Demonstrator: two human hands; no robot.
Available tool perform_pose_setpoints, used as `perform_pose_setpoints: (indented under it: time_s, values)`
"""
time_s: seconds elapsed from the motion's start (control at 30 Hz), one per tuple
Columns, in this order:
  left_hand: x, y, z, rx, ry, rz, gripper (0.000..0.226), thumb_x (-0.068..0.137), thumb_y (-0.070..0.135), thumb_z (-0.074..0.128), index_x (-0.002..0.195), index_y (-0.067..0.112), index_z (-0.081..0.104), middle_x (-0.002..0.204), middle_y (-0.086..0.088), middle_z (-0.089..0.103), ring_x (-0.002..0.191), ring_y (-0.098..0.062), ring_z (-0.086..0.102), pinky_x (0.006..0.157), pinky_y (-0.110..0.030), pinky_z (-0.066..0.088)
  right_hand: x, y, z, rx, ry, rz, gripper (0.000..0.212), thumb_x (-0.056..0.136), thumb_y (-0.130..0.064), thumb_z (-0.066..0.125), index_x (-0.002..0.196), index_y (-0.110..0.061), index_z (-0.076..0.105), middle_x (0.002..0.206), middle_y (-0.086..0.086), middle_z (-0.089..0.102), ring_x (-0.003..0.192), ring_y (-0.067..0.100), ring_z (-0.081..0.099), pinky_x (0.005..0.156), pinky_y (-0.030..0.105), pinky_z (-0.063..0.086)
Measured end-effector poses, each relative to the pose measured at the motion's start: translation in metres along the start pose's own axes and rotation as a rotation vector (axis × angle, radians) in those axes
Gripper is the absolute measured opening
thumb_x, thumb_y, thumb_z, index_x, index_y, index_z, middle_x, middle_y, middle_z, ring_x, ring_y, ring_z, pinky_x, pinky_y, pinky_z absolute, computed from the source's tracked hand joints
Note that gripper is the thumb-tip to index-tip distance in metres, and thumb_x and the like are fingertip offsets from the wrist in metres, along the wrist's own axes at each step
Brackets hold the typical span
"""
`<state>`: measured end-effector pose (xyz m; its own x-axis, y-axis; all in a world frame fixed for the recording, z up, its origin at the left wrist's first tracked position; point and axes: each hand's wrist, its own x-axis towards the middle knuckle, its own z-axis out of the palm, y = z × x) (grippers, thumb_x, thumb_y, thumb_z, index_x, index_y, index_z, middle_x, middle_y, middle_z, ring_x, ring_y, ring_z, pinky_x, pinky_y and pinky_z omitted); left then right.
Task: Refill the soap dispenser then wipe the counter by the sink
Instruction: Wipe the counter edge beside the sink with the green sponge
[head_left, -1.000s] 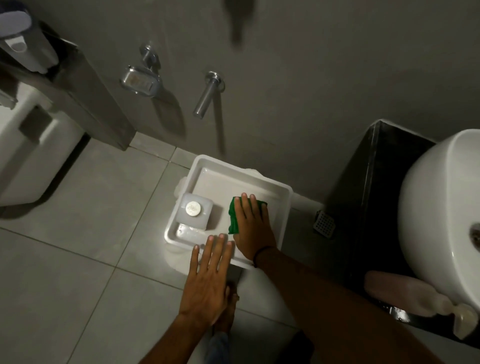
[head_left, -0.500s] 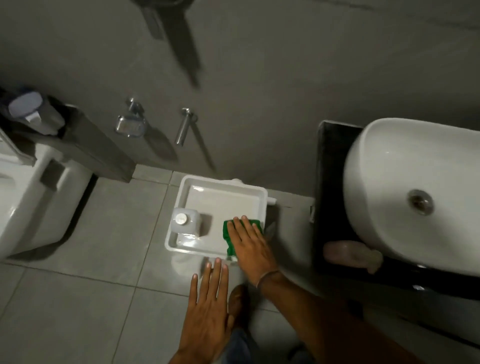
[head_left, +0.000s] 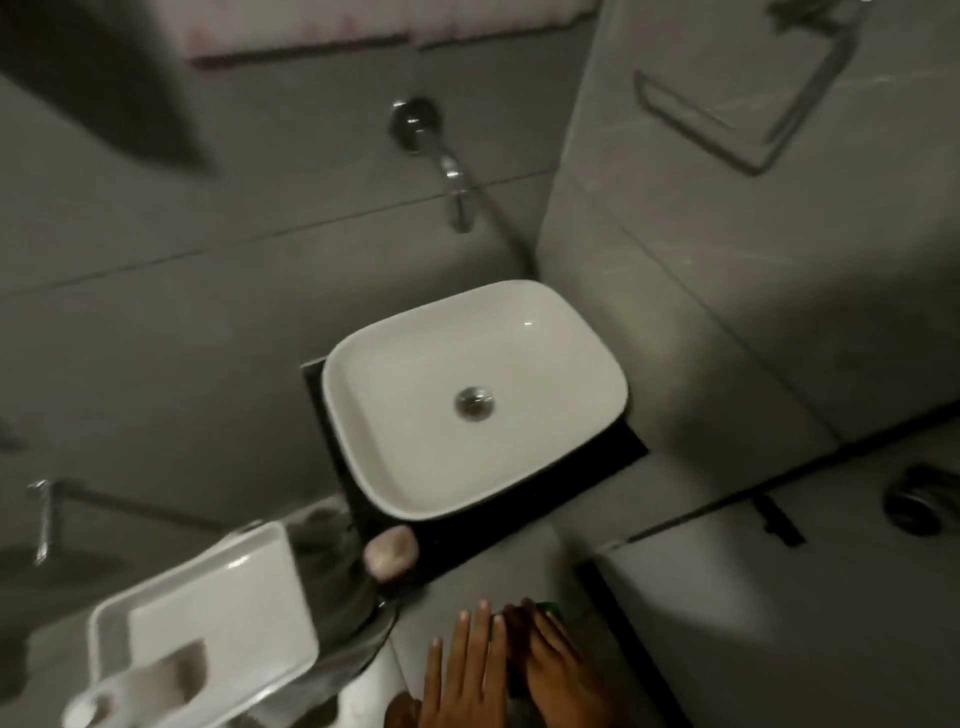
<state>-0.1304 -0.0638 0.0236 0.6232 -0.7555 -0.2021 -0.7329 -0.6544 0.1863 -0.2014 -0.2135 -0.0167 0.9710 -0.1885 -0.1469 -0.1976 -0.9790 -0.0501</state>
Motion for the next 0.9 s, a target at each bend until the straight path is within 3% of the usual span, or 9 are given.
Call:
perform_pose_setpoints:
  time_s: [0.07,0.1,0.17,0.23,0.3,0.37,0.6,0.73,0.9]
  values:
    - [0.042,0.028,-0.015,-0.028,-0.05,0.048,0.063,0.101,0.024,0.015,0.142,0.009,0.061,0.143,-0.011,0.068,0.13,-0.036,0.069,0.123,-0.045,0.014,0.001,0.043,-0.008,0.037,-0.052,0.056,0.058,0.11,-0.031,0.017,0.133,-0.019,0.069,0.124,-0.002,0.076,0.155,0.023,0.024,0.123,0.031,0.011]
    - [0.064,0.043,-0.025,-0.033,-0.053,0.091,0.067,0.099,0.028,0.019,0.142,0.006,0.066,0.148,-0.013,0.064,0.134,-0.038,0.065,0.122,-0.045,0.012,0.003,0.065,-0.013,0.036,-0.064,0.096,0.051,0.108,-0.031,0.029,0.121,-0.018,0.077,0.122,0.001,0.076,0.145,0.026,0.044,0.126,0.032,0.008]
    - [0.112,0.062,-0.042,-0.01,-0.037,0.195,0.067,0.098,0.035,0.03,0.146,0.0,0.063,0.158,-0.019,0.052,0.143,-0.04,0.055,0.12,-0.048,0.016,0.011,0.109,-0.019,-0.024,-0.024,0.195,0.042,0.094,-0.028,0.046,0.113,-0.013,0.08,0.119,0.005,0.077,0.126,0.028,0.061,0.125,0.034,0.013]
    - [0.16,0.077,-0.055,0.041,0.012,0.297,0.081,0.083,0.035,0.06,0.155,0.0,0.05,0.166,-0.02,0.039,0.151,-0.04,0.044,0.119,-0.053,0.021,0.024,0.149,-0.025,-0.028,0.017,0.249,0.045,0.087,-0.02,0.046,0.117,-0.009,0.077,0.122,0.01,0.075,0.12,0.032,0.068,0.119,0.042,0.035]
    - [0.206,0.089,-0.063,0.078,0.005,0.366,0.089,0.086,0.038,0.064,0.161,0.001,0.037,0.171,-0.02,0.029,0.157,-0.04,0.034,0.125,-0.056,0.023,0.043,0.185,-0.034,0.016,0.001,0.293,0.048,0.086,-0.015,0.042,0.122,-0.008,0.074,0.128,0.012,0.073,0.122,0.034,0.067,0.106,0.049,0.053]
    - [0.248,0.093,-0.068,0.103,0.005,0.413,0.078,0.099,0.042,0.052,0.164,0.002,0.032,0.173,-0.018,0.025,0.16,-0.039,0.028,0.128,-0.058,0.024,0.068,0.21,-0.043,0.04,-0.022,0.328,0.053,0.086,-0.013,0.037,0.126,-0.012,0.073,0.135,0.01,0.069,0.128,0.034,0.064,0.101,0.051,0.056]
    - [0.328,0.077,-0.051,0.188,0.033,0.604,0.072,0.11,0.04,0.044,0.169,0.006,0.019,0.178,-0.012,0.014,0.165,-0.031,0.015,0.13,-0.052,0.012,0.139,0.251,-0.008,-0.012,-0.007,0.345,0.047,0.094,-0.017,0.041,0.131,-0.018,0.07,0.14,0.005,0.066,0.136,0.037,0.056,0.107,0.049,0.051]
    - [0.331,0.073,-0.044,0.156,0.003,0.607,0.074,0.111,0.039,0.04,0.171,0.01,0.006,0.18,-0.008,0.001,0.167,-0.025,0.001,0.133,-0.05,0.006,0.153,0.243,0.008,0.076,0.093,0.377,0.046,0.098,-0.018,0.043,0.138,-0.017,0.065,0.142,0.007,0.065,0.134,0.04,0.057,0.108,0.053,0.049]
    - [0.332,0.068,-0.045,0.124,-0.055,0.629,0.071,0.108,0.043,0.014,0.17,0.012,-0.002,0.179,-0.006,-0.007,0.166,-0.025,-0.005,0.134,-0.049,0.002,0.157,0.212,0.012,0.316,0.263,0.419,0.051,0.103,-0.026,0.037,0.147,-0.008,0.053,0.151,0.013,0.055,0.141,0.042,0.048,0.117,0.06,0.037]
